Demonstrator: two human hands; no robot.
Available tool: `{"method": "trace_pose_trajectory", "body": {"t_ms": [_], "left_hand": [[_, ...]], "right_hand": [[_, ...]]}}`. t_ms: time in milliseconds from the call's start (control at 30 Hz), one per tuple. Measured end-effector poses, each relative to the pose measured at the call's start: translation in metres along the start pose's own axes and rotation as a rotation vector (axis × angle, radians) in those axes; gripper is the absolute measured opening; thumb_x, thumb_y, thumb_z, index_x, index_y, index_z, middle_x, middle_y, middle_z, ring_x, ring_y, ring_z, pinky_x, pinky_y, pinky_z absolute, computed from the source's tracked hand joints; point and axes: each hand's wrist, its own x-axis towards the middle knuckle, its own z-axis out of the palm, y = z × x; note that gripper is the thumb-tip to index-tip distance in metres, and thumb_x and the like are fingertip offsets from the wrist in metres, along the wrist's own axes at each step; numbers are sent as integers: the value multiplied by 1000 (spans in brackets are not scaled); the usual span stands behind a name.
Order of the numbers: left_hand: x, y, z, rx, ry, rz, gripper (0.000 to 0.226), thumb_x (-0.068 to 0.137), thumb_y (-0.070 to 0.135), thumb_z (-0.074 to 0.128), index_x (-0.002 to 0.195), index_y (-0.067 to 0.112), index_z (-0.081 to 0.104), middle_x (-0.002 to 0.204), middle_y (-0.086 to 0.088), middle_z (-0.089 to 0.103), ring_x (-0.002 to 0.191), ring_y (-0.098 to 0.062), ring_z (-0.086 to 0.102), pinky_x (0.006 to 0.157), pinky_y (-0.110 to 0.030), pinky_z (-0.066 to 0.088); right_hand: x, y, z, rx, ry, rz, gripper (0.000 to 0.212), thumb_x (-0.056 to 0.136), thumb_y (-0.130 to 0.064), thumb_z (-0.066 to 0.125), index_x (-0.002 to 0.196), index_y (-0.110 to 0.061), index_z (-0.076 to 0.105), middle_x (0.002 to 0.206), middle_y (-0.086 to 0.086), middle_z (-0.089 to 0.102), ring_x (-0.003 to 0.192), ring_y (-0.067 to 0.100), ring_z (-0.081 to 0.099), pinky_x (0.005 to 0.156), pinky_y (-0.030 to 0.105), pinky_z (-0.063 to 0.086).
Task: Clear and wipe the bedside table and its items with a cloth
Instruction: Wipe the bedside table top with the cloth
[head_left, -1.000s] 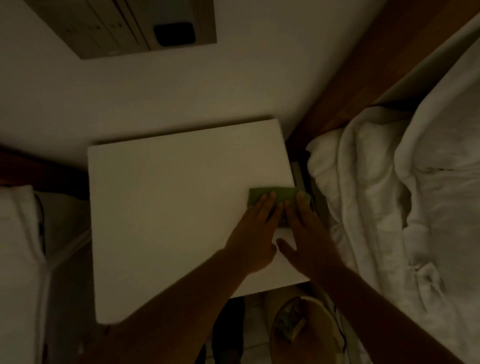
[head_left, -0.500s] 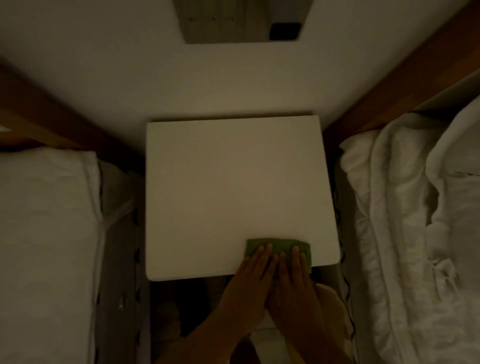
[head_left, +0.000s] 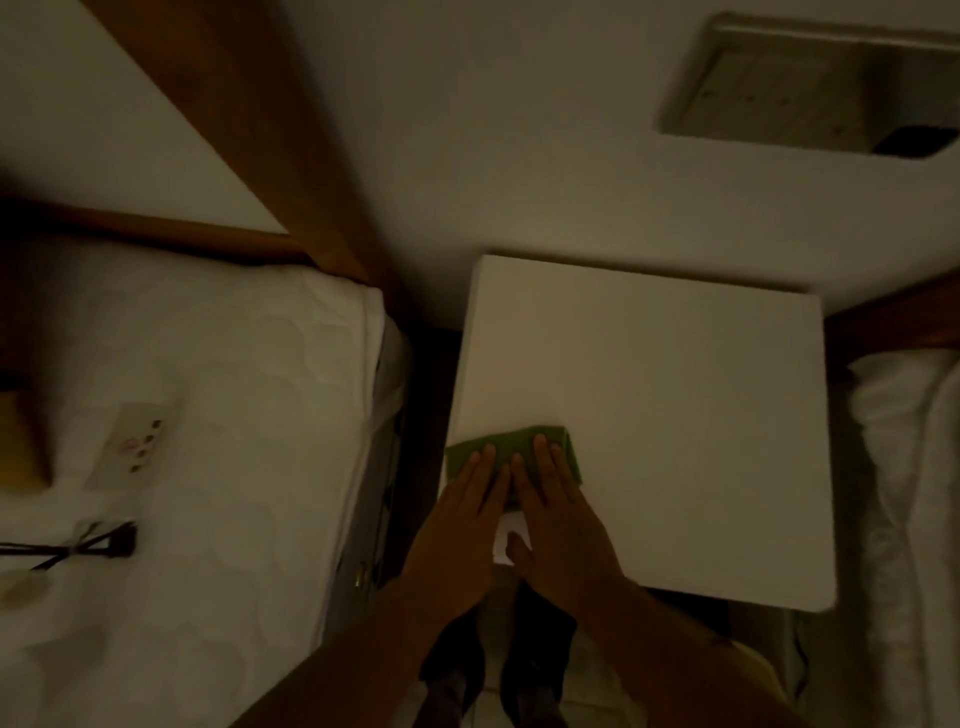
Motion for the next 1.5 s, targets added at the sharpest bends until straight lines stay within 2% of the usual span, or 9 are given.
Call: {"method": "trace_pose_trajectory", "body": {"t_ms": [333, 700, 900, 1000, 1067, 1167, 1267, 1367, 1500], "left_hand": [[82, -49, -47, 152, 85, 0, 73, 94, 14, 46, 153, 12, 2, 161, -12, -11, 148, -28, -10, 122, -42, 4], [19, -3, 7, 59, -61, 73, 75, 96, 14, 44, 152, 14, -6, 154, -6, -26, 145, -29, -22, 121, -44, -5], [-25, 28, 31, 117, -118, 72, 75, 97, 24, 45, 151, 13, -7, 154, -9, -24, 144, -35, -20, 116, -46, -13], [-37, 36, 40, 136, -165, 31, 83, 96, 22, 42, 148, 17, -22, 150, -5, -38, 140, -29, -32, 107, -38, -27], [-38, 39, 36, 104, -152, 30, 77, 97, 20, 39, 150, 19, -17, 151, -3, -37, 141, -26, -33, 109, -36, -27], [-36, 36, 26, 19, -144, 64, 66, 100, 24, 37, 152, 20, -4, 155, -3, -26, 143, -23, -26, 118, -35, -16], [-39, 34, 20, -74, -96, 56, 59, 100, 15, 40, 152, 17, 12, 159, -3, -9, 147, -19, -12, 121, -26, -4], [-53, 38, 17, -361, 57, -103, 49, 97, 5, 44, 144, 18, 39, 147, 8, 28, 139, -5, 19, 111, -4, 8], [-75, 34, 3, -692, 219, -443, 29, 97, 7, 45, 119, 15, 63, 108, 3, 64, 98, -9, 61, 92, -19, 48]], "right_hand": [[95, -7, -40, -61, 50, 26, 83, 91, -38, 51, 154, -12, 3, 161, 14, -13, 148, 29, -14, 121, 40, 5], [-12, 1, 0, -3, 23, 130, 83, 88, -25, 53, 153, -13, 3, 159, 11, -16, 147, 29, -14, 120, 37, 11], [-74, -7, 14, -126, -13, 184, 72, 84, -30, 62, 144, -1, 36, 153, 24, 22, 141, 42, 24, 117, 45, 24], [-85, -5, 17, -224, -11, 148, 66, 85, -33, 57, 142, -3, 41, 152, 24, 29, 140, 41, 29, 120, 38, 8], [-81, 0, 10, -224, -35, 128, 67, 86, -35, 61, 143, -6, 42, 152, 23, 27, 140, 40, 31, 119, 40, 24], [-65, 3, -11, -114, -116, 147, 52, 93, -34, 49, 141, -15, 44, 154, 16, 31, 140, 37, 33, 107, 45, 38], [-40, 6, -33, -62, 49, 98, 22, 86, -17, 55, 107, -12, 63, 114, 8, 58, 103, 29, 57, 82, 34, 41], [-19, 3, -42, -138, 33, -14, 38, 85, -16, 59, 123, -11, 55, 121, 7, 56, 104, 24, 54, 87, 34, 43], [-11, 1, -38, -263, -102, -102, 55, 87, -29, 59, 138, -18, 40, 130, 3, 48, 115, 21, 47, 96, 34, 39]]}}
